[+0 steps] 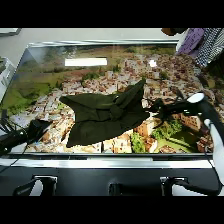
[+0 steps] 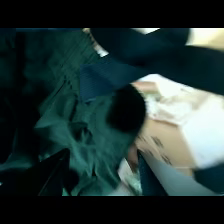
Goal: Fold the clothes and pants, and hang the long-sleeved shirts on hangers.
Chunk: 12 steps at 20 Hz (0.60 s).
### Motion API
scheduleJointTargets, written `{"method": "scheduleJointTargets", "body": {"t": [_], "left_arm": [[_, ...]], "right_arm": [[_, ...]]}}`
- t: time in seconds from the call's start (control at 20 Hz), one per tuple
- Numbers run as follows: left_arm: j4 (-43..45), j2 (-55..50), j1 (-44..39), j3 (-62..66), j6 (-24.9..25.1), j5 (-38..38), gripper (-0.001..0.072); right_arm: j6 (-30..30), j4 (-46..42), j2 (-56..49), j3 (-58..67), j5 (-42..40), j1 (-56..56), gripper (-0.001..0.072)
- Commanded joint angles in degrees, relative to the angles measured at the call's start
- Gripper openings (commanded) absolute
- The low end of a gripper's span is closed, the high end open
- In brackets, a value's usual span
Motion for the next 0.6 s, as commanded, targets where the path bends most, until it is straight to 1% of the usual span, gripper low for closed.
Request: {"method": "scheduleJointTargets", "body": {"t": [0.0,0.05,0.1,0.15,0.2,0.25,0.3,0.35,0.4,0.55], "left_arm": [[0.3,1.7,0.1,-3.7,-0.2,-2.1,0.0553],[0.6,1.5,0.1,-4.1,-0.2,-1.8,0.0656],[0.7,1.3,0.1,-4.6,-0.2,-1.8,0.0687],[0.7,1.0,0.0,-5.4,-0.2,-1.9,0.0687],[0.7,0.7,-0.3,-6.3,-0.1,-1.8,0.0687],[0.7,0.2,-1.0,-7.5,-0.2,-1.6,0.0687],[0.7,-0.3,-2.1,-8.4,-0.2,-1.3,0.0687],[0.7,-0.7,-3.8,-9.2,-0.2,-0.5,0.0687],[0.7,-1.1,-5.8,-9.7,-0.2,0.7,0.0687],[0.6,-2.7,-12.4,-11.4,-3.3,6.2,0.0687]], "right_arm": [[2.1,0.5,-4.0,-1.3,-8.5,6.4,0.05],[3.5,-0.2,-4.9,-1.3,-9.8,6.9,0.0489],[4.9,-1.2,-5.6,-1.3,-10.4,6.9,0.0483],[5.9,-2.5,-5.8,-1.3,-10.6,6.8,0.0407],[6.6,-4.2,-5.7,-1.2,-10.7,6.8,0.0285],[6.7,-5.0,-5.5,-1.2,-10.3,6.8,0.0239],[6.6,-5.8,-5.1,-1.1,-9.5,6.8,0.0122],[6.8,-6.3,-4.5,-1.1,-8.5,6.8,0.0078],[7.3,-7.0,-3.7,-1.1,-7.6,6.8,0.0048],[9.0,-8.1,-0.9,-1.1,-6.7,6.8,0.0047]]}}
